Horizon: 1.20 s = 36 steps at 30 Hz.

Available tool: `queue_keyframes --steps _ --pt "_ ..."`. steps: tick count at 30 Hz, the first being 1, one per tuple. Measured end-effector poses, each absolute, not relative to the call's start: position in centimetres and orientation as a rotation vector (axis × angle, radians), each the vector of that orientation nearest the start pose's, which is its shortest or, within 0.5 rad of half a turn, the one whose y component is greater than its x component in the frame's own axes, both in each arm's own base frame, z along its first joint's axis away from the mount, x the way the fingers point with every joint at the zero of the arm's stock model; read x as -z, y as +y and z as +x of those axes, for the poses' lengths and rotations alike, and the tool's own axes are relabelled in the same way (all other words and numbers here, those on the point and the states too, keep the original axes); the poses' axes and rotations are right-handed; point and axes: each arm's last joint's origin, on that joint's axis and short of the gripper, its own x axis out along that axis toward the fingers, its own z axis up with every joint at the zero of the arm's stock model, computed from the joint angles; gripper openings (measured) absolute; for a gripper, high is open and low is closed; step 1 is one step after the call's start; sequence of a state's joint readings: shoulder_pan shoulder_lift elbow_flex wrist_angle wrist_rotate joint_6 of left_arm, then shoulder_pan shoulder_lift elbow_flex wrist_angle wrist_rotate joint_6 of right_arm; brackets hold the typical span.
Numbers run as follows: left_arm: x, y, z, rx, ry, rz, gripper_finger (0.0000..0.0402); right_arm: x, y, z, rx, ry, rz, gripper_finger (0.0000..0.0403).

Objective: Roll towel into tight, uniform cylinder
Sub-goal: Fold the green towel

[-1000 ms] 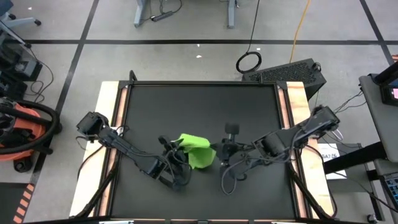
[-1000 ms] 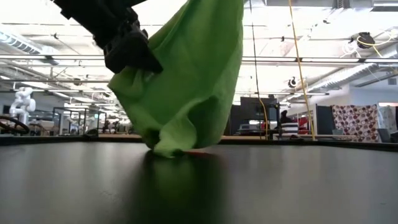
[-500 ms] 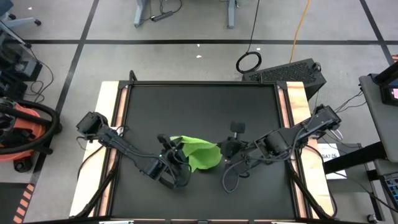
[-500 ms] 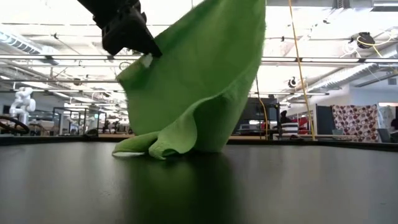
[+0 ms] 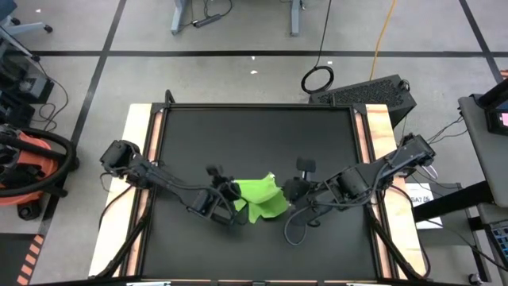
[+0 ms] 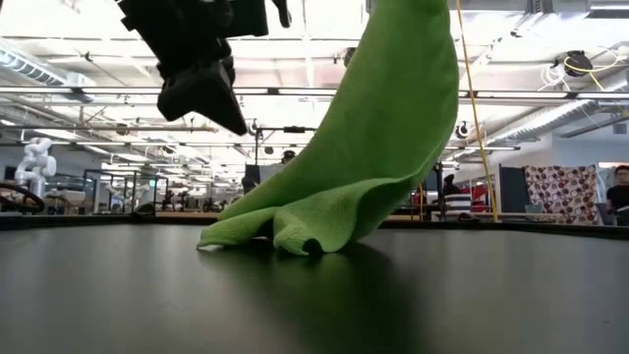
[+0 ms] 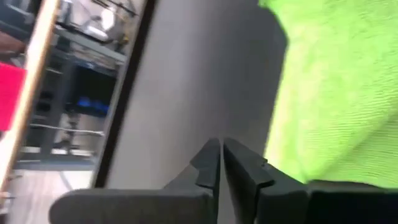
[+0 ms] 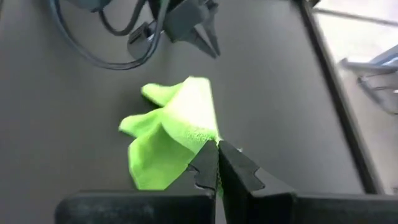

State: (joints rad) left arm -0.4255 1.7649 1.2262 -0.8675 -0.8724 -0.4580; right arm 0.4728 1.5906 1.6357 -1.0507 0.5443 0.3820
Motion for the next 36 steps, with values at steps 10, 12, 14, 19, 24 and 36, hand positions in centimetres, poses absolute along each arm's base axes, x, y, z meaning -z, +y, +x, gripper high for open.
queue_keyframes --steps 10,12,14,19,24,36 --pt "-20.6 -13.9 32.1 -0.344 0.896 0.411 0.0087 -32.1 14.8 28.3 -0.078 1.044 -0.056 0.0000" --pt "-20.7 -14.0 32.6 -0.280 0.885 0.387 0.0109 -30.9 15.5 28.3 -0.138 1.046 -0.040 0.0000" --pt "-20.9 -13.9 33.2 -0.218 0.869 0.363 0.0131 -29.5 16.1 28.2 -0.183 1.042 -0.027 0.0000" --pt "-21.3 -12.7 34.5 -0.146 0.831 0.355 0.0174 -25.7 17.7 27.6 -0.283 1.016 -0.005 0.0000" --pt "-21.6 -10.7 35.9 -0.018 0.797 0.333 0.0195 -22.2 18.4 26.7 -0.365 0.993 0.023 0.0000" --pt "-21.2 -3.4 38.8 0.194 0.721 0.302 0.0202 -20.9 18.4 26.5 -0.389 0.963 0.010 0.0000"
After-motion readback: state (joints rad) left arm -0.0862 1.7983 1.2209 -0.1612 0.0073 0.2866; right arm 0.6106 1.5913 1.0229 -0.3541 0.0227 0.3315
